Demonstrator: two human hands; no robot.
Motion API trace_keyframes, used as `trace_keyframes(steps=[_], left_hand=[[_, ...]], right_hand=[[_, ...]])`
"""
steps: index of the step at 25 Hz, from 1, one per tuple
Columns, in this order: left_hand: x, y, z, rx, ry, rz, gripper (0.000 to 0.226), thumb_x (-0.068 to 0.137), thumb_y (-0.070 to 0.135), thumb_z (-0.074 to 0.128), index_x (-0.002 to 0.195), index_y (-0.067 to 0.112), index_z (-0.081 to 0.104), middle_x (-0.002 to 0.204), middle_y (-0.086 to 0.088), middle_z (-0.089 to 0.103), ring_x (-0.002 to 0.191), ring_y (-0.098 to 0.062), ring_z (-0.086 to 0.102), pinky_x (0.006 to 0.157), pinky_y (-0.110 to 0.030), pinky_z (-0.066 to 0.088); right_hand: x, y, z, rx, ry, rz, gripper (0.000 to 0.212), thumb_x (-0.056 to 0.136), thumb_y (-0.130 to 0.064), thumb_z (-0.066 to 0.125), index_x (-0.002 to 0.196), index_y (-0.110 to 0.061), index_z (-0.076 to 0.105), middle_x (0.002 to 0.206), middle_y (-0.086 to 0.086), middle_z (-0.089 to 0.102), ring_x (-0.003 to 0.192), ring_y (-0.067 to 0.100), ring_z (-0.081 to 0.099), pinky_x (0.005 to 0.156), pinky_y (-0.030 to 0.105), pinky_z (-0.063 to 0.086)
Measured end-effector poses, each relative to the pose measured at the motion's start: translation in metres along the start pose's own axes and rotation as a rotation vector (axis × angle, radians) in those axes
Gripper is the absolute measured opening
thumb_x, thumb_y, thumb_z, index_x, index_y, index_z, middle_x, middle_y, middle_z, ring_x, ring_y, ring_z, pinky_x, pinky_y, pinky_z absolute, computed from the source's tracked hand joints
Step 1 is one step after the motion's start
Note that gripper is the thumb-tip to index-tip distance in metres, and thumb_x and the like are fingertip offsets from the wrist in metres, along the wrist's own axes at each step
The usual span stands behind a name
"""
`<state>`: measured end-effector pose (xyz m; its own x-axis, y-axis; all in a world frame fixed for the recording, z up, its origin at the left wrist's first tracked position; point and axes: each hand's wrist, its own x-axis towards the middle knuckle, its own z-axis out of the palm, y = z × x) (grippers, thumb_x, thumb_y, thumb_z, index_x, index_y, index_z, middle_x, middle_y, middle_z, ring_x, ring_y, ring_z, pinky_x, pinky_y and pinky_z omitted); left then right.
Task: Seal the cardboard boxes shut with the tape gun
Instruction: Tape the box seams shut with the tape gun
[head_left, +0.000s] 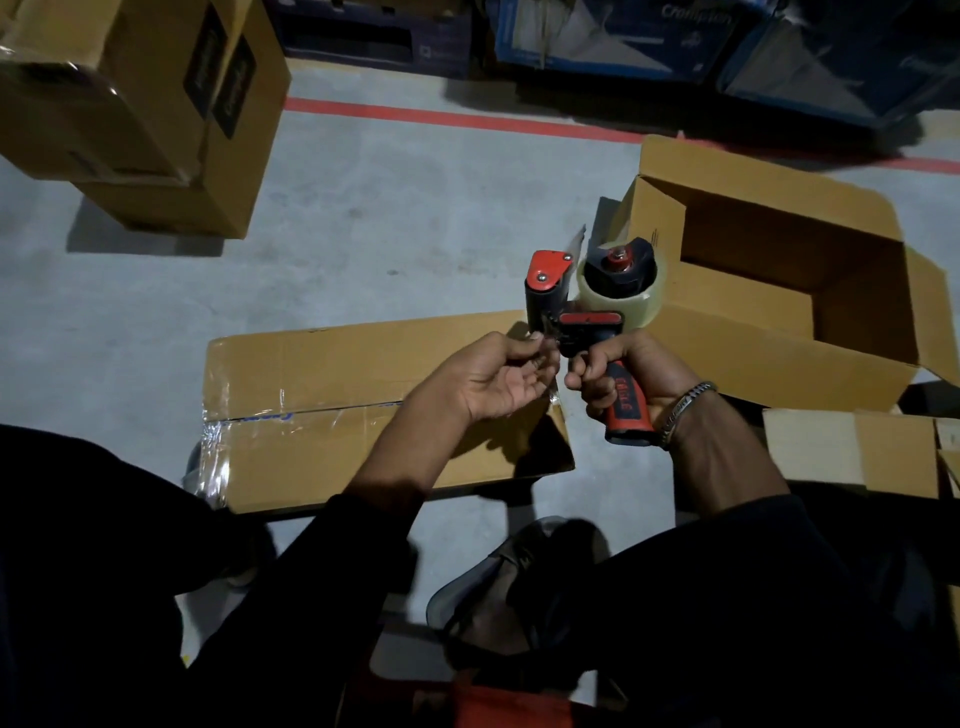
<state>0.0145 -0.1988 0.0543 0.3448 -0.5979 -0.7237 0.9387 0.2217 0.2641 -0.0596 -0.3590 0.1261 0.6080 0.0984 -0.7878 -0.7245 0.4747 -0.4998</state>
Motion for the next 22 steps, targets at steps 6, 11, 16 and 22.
trace_keyframes(steps=[6, 11, 16, 22], left_hand=[[0.002, -0.010, -0.021, -0.070, -0.063, -0.082, 0.008, 0.086, -0.001, 0.062, 0.093, -0.002, 0.061, 0.083, -0.011, 0.062, 0.069, -0.013, 0.060, 0.065, -0.023, 0.059], [0.013, 0.003, -0.042, -0.017, -0.128, -0.111, 0.012, 0.089, -0.005, 0.061, 0.100, -0.002, 0.060, 0.088, -0.013, 0.059, 0.073, -0.013, 0.054, 0.073, -0.033, 0.064], [0.028, 0.065, -0.032, 0.462, -0.158, -0.309, 0.014, 0.096, 0.003, 0.048, 0.103, 0.003, 0.061, 0.082, -0.009, 0.060, 0.063, -0.010, 0.048, 0.061, -0.024, 0.060], [0.052, 0.106, 0.004, 0.862, -0.130, -0.425, 0.016, 0.106, 0.007, 0.046, 0.104, 0.006, 0.062, 0.079, -0.005, 0.067, 0.060, -0.008, 0.064, 0.068, -0.024, 0.062]], right_hand=[[0.007, 0.009, 0.002, -0.232, 0.055, 0.059, 0.021, 0.078, 0.009, 0.040, 0.068, -0.001, 0.056, 0.069, 0.018, 0.067, 0.036, 0.010, 0.041, 0.038, 0.017, 0.038], [0.007, 0.005, -0.005, -0.286, 0.050, 0.064, 0.024, 0.079, 0.008, 0.040, 0.064, -0.001, 0.056, 0.071, 0.020, 0.068, 0.034, 0.011, 0.041, 0.038, 0.017, 0.038], [0.005, -0.004, -0.017, -0.435, 0.043, 0.058, 0.023, 0.079, 0.012, 0.040, 0.066, 0.001, 0.056, 0.077, 0.027, 0.069, 0.032, 0.013, 0.039, 0.037, 0.018, 0.037], [0.008, -0.018, -0.025, -0.483, 0.111, -0.083, 0.020, 0.076, 0.018, 0.044, 0.071, 0.005, 0.058, 0.083, 0.038, 0.069, 0.035, 0.018, 0.039, 0.040, 0.022, 0.037]])
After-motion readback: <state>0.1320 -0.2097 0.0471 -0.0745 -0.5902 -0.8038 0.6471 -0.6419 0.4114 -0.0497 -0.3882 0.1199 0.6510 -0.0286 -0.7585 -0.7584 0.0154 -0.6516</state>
